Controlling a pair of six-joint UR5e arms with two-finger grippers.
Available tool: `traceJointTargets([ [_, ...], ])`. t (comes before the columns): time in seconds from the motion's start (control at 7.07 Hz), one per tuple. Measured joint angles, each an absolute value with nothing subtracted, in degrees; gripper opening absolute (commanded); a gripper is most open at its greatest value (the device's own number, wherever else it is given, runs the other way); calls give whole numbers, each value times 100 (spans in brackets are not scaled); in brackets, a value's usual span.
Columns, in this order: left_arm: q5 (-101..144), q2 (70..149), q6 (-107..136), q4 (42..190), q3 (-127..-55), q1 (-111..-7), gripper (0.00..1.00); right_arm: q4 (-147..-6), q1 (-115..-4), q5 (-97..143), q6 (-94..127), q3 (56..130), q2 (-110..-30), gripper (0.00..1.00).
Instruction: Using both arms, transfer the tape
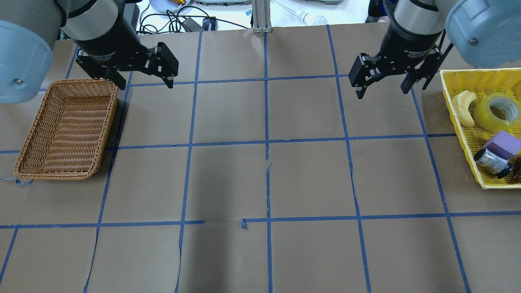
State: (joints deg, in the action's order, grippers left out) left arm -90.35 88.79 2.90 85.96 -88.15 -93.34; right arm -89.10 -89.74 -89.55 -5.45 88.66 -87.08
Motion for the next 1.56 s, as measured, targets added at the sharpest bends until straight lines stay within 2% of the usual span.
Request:
traceJointTargets([
  [1.56,-9030,8883,290,8587,-8815,-9334,100,-8862,-8965,-8964,-537,8867,-8710,100],
])
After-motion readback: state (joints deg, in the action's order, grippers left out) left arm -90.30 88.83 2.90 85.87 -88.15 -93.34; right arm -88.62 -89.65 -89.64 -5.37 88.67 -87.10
